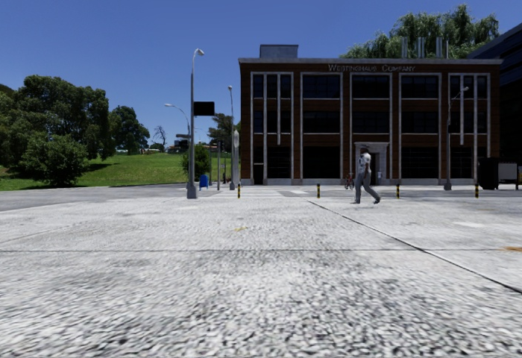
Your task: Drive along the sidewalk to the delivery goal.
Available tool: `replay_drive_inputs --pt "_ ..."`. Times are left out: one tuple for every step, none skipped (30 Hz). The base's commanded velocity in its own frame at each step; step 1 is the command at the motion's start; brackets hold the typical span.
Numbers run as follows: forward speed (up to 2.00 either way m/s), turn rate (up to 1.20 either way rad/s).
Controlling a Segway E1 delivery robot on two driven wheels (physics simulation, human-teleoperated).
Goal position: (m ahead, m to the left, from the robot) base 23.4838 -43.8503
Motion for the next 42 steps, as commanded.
replay_drive_inputs --pt "2.0 0.0" --pt "2.0 0.0" --pt "2.0 0.0" --pt "2.0 0.0" --pt "2.0 0.0" --pt "2.0 0.0" --pt "2.0 0.0" --pt "2.0 0.0" --pt "2.0 0.0" --pt "2.0 0.0" --pt "2.0 0.0" --pt "2.0 0.0" --pt "2.0 0.0" --pt "2.0 0.0" --pt "2.0 0.0" --pt "2.0 0.0" --pt "2.0 0.0" --pt "2.0 0.0" --pt "2.0 0.0" --pt "2.0 0.0" --pt "2.0 0.0" --pt "2.0 0.0" --pt "2.0 0.0" --pt "2.0 0.0" --pt "2.0 0.0" --pt "2.0 0.0" --pt "2.0 0.0" --pt "1.91 0.0" --pt "1.91 0.0" --pt "0.0 0.0" --pt "0.0 0.0" --pt "0.0 0.0" --pt "0.0 0.0" --pt "0.0 0.0" --pt "0.0 0.0" --pt "0.0 0.0" --pt "0.0 0.0" --pt "0.0 0.0" --pt "0.0 0.0" --pt "0.0 0.0" --pt "0.0 0.0" --pt "0.0 0.0"
